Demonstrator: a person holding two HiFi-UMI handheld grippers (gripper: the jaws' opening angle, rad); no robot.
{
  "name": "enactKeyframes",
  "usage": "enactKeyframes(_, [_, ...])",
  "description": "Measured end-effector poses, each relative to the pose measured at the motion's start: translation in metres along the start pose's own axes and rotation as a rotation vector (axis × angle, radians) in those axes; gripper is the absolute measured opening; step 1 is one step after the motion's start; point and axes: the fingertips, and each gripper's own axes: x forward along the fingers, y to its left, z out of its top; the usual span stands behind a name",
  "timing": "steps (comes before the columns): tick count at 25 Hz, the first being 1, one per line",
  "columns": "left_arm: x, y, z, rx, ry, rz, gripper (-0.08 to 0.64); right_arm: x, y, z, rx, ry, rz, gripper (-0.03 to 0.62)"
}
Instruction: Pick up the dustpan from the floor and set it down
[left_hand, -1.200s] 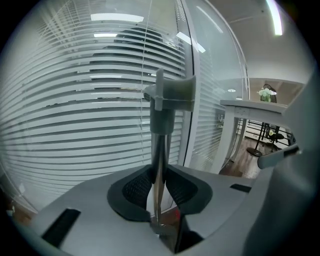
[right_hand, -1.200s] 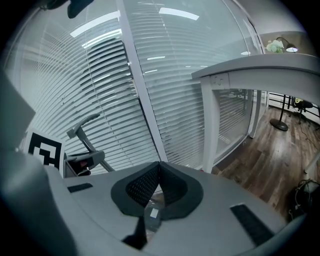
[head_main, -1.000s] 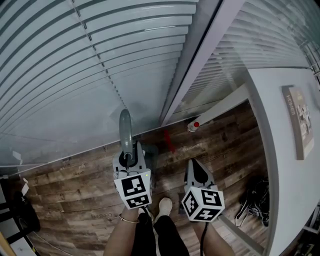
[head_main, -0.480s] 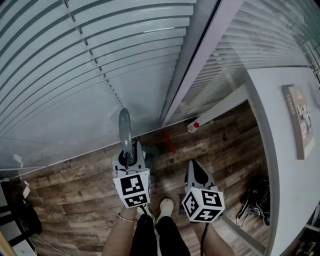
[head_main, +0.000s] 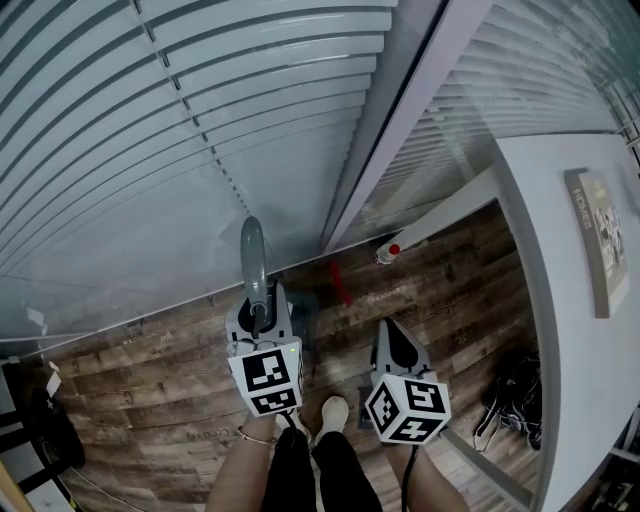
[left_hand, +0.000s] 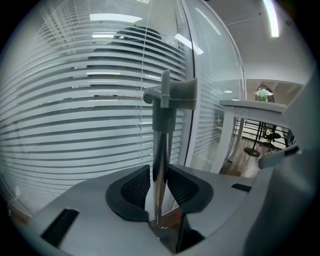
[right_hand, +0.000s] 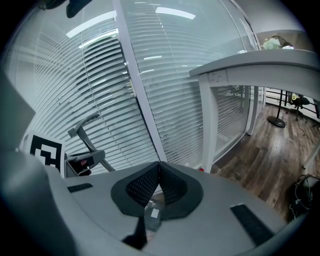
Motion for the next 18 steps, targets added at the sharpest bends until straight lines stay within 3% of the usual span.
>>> enactKeyframes(18, [-0.021,0.000,-0.006,-0.006,0.014,-0.004,0.181,-0.016,0.006,0.008,-0.009,-0.029,0.012,0.032])
